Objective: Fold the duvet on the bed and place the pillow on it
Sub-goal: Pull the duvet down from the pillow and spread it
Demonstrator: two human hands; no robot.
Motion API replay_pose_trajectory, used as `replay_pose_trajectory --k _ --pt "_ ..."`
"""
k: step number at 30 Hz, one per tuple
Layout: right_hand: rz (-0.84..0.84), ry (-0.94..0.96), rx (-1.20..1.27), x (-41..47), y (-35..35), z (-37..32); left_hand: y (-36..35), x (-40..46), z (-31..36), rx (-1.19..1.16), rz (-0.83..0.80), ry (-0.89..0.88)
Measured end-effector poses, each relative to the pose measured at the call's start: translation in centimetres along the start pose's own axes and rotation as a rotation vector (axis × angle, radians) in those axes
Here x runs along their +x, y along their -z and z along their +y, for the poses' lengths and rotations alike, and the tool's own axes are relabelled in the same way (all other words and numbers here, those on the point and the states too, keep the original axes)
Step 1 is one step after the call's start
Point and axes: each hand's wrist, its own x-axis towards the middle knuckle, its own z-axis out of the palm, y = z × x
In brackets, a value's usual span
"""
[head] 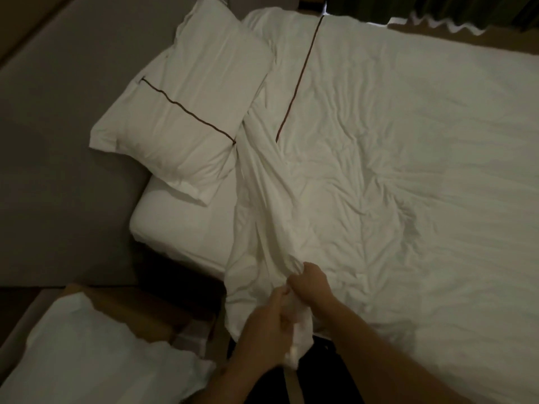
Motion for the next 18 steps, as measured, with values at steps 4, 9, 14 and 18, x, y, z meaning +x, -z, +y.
replay_pose_trajectory --k 4,9,14,18 --pt "-0.063 0.111 0.117 -1.2 1.1 0.3 3.9 0.5 -1.0 -0.271 0.363 0.057" --pt "0.02 0.31 0.164 -3.9 1.3 0.4 6.2 4.4 3.1 -0.409 0.176 0.147" --pt "0.14 0.251 0.114 -4.1 -1.9 0.6 5.3 11.2 5.9 -0.211 0.087 0.141" --pt "0.121 0.024 0.265 -4.5 -4.7 1.2 4.5 13.0 5.3 0.038 0.084 0.029"
